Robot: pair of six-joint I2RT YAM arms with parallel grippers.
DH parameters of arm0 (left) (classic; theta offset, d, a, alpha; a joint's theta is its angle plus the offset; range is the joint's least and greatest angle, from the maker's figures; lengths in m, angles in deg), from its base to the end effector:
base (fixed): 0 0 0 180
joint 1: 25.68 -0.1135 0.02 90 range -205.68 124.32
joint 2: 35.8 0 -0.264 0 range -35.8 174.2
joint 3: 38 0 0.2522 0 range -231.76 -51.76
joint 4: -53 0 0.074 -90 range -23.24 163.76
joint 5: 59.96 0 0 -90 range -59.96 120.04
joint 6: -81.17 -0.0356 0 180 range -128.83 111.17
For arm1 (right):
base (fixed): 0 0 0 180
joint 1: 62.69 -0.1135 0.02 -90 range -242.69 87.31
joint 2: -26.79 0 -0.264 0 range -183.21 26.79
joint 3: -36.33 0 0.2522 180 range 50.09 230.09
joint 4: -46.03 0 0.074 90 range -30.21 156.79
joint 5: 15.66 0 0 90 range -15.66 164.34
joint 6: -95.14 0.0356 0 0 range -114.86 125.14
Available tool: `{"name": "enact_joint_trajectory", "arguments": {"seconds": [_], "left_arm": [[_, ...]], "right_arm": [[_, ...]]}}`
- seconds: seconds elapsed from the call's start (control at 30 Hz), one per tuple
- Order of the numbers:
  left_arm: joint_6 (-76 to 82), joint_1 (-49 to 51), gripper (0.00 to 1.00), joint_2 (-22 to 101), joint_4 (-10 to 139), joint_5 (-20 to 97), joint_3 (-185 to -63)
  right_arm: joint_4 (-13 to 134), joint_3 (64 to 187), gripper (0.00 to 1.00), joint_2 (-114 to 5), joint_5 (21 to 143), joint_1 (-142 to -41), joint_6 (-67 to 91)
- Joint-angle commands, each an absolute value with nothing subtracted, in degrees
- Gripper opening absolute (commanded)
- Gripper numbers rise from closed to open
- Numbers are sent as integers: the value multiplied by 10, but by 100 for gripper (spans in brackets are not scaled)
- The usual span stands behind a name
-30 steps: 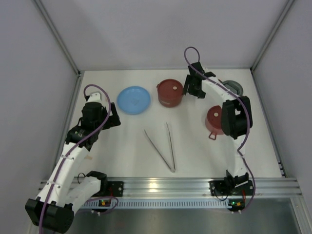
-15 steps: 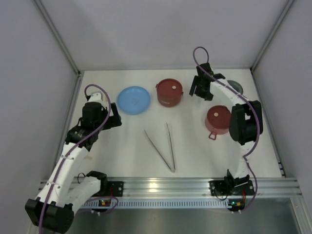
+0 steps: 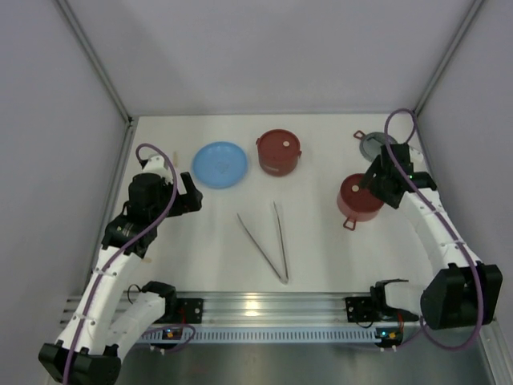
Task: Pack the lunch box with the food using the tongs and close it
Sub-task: Adjust the packing box at the center of the board.
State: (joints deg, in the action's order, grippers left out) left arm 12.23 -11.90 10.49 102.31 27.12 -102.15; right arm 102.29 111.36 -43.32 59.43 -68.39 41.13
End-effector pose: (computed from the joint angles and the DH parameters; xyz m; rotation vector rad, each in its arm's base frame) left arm 0.1666 -0.0390 0.3245 -0.1659 2.1277 -0.3062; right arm 0.2488 0.0156 0.2987 0.7405 2.3100 0.0061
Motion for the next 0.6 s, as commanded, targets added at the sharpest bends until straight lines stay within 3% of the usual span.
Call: {"name": "enact_joint_trajectory", "arguments": {"seconds": [0.0, 0.4, 0.57], "left_arm": [[120, -121, 99, 95, 987, 286, -1018], [120, -119, 99, 99, 982, 296, -1019], [120, -119, 99, 100, 982, 294, -1019]], "right_arm": [[1037, 1058, 73, -422, 593, -652, 431], [973, 1042, 71, -521, 600, -595, 392], [952, 1027, 58, -554, 640, -594, 377]]}}
